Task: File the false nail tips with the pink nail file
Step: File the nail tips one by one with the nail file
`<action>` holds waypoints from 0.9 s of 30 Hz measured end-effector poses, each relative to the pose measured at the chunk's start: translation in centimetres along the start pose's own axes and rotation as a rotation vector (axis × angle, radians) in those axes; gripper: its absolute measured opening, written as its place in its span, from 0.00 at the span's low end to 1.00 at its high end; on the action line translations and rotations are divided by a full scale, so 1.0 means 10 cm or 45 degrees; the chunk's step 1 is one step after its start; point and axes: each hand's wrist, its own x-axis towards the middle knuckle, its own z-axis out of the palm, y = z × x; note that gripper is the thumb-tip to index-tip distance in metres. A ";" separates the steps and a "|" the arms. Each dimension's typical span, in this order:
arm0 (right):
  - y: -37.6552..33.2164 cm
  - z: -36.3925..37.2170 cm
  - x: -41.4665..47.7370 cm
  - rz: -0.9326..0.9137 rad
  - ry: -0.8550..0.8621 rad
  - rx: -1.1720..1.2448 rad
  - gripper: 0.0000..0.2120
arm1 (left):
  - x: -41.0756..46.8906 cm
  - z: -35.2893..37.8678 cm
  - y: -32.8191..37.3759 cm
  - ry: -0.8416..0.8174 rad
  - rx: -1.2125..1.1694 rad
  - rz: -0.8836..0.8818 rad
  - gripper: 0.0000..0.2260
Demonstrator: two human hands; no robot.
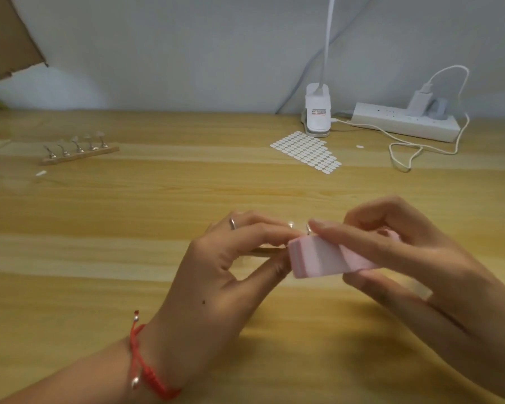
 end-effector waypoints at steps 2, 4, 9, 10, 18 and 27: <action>-0.01 0.00 0.00 0.013 0.007 -0.054 0.21 | -0.02 0.01 -0.01 -0.006 0.008 0.005 0.06; -0.02 0.02 0.01 0.012 0.030 -0.088 0.20 | -0.02 0.00 -0.02 0.010 0.007 -0.013 0.06; -0.03 0.08 0.05 -0.071 0.076 -0.144 0.18 | -0.03 0.00 -0.04 -0.034 0.048 0.002 0.08; -0.03 0.09 0.05 -0.053 0.083 -0.141 0.18 | -0.03 0.00 -0.04 -0.013 0.046 -0.006 0.07; -0.07 0.11 0.05 -0.046 0.118 -0.207 0.16 | -0.04 0.00 -0.05 -0.032 0.046 -0.046 0.05; -0.06 0.13 0.04 -0.104 0.115 -0.257 0.18 | -0.03 0.02 -0.05 -0.076 0.073 -0.016 0.06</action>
